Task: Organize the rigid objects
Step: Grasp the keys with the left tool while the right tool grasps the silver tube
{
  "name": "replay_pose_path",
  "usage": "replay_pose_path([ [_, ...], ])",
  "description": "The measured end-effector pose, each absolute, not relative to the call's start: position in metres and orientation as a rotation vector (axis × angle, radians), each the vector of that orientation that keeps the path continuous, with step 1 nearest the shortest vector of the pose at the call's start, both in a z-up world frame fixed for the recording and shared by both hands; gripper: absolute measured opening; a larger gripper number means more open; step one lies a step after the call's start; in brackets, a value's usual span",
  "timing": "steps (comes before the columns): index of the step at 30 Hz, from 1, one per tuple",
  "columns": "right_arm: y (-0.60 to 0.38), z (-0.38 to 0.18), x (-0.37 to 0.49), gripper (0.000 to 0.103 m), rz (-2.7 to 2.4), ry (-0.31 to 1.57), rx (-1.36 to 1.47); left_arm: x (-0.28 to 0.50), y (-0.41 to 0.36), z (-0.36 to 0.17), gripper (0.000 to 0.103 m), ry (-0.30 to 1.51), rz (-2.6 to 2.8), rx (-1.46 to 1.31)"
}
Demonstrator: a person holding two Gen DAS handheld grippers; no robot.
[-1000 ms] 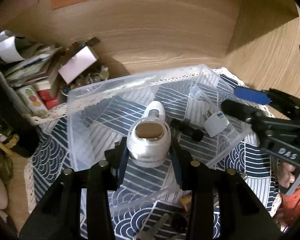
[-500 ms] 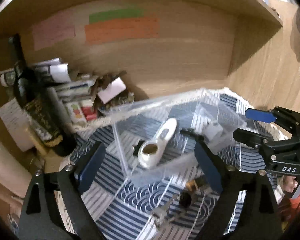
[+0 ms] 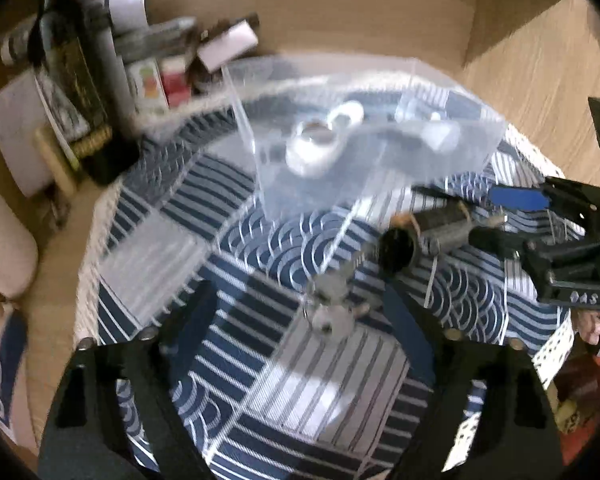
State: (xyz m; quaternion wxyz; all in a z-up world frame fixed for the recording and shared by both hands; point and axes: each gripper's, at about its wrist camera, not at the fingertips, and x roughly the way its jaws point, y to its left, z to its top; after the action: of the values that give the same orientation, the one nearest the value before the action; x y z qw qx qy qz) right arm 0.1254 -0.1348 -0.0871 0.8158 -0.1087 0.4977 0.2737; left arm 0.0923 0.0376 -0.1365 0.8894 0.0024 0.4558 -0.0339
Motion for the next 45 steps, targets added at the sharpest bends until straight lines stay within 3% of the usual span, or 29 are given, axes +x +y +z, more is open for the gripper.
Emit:
replay_pose_path([
  [5, -0.132, -0.096, 0.125, 0.038, 0.617, 1.097, -0.257, 0.084, 0.028, -0.147, 0.065, 0.997, -0.144, -0.012],
  [11, -0.126, -0.097, 0.121, 0.029, 0.653, 1.106, -0.297, 0.083, 0.014, -0.15, 0.054, 0.992, -0.171, 0.012],
  [13, -0.124, -0.095, 0.116, 0.024, 0.674, 1.11, -0.304, 0.084, 0.014, -0.151, 0.033, 0.977, -0.189, 0.009],
  [15, -0.121, -0.095, 0.111, 0.02, 0.699, 1.114, -0.303, 0.084, 0.012, -0.152, 0.025, 0.964, -0.208, 0.0],
  [17, -0.121, -0.094, 0.107, 0.016, 0.73, 1.129, -0.281, 0.082, 0.012, -0.152, 0.024, 0.955, -0.208, -0.011],
  [31, -0.122, -0.091, 0.101, 0.014, 0.677, 1.088, -0.263, 0.077, 0.009, -0.149, 0.024, 0.925, -0.174, 0.004],
  [45, -0.147, -0.031, 0.123, 0.014, 0.578, 0.896, -0.173, 0.069, 0.033, -0.074, 0.024, 0.722, -0.119, -0.038],
])
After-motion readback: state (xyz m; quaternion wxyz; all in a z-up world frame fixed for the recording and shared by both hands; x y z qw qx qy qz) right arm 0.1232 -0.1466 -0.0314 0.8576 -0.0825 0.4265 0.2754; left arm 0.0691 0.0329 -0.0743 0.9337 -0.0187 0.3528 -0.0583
